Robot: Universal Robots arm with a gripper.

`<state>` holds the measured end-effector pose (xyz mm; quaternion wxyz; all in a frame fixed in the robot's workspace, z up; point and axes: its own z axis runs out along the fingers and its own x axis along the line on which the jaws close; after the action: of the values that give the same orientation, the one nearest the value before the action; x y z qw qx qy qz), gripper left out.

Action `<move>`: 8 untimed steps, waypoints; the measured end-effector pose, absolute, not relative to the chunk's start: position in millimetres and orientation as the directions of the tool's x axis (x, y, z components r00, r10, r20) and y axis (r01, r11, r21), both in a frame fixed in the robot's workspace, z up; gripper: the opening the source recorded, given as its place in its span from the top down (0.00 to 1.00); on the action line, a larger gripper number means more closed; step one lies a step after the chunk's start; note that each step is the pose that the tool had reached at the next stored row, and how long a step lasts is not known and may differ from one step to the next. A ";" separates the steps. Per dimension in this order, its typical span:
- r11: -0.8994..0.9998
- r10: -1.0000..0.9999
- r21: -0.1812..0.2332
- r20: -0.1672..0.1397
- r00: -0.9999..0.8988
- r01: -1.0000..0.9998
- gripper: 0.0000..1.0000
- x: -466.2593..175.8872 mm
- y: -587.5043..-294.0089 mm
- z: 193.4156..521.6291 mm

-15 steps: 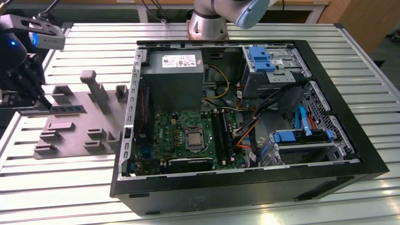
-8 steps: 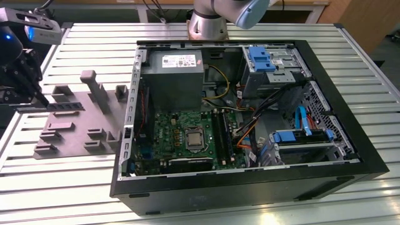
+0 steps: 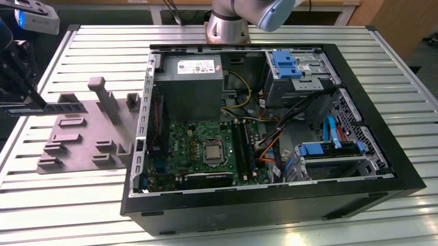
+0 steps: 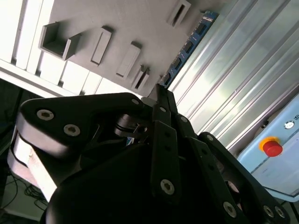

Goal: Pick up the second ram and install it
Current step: 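Pick up the second ram and move it above second insertion slot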

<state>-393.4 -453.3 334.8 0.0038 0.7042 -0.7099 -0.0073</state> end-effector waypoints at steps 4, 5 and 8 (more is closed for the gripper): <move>0.008 -1.000 0.016 -0.005 -0.008 -1.000 0.88 -393.4 -453.3 341.9; 0.008 -1.000 0.016 -0.005 -0.008 -1.000 0.88 -393.4 -453.3 343.8; 0.008 -1.000 0.016 -0.005 -0.008 -1.000 0.88 -393.4 -453.3 348.6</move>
<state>-393.4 -453.3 348.6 0.0038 0.7042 -0.7099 -0.0073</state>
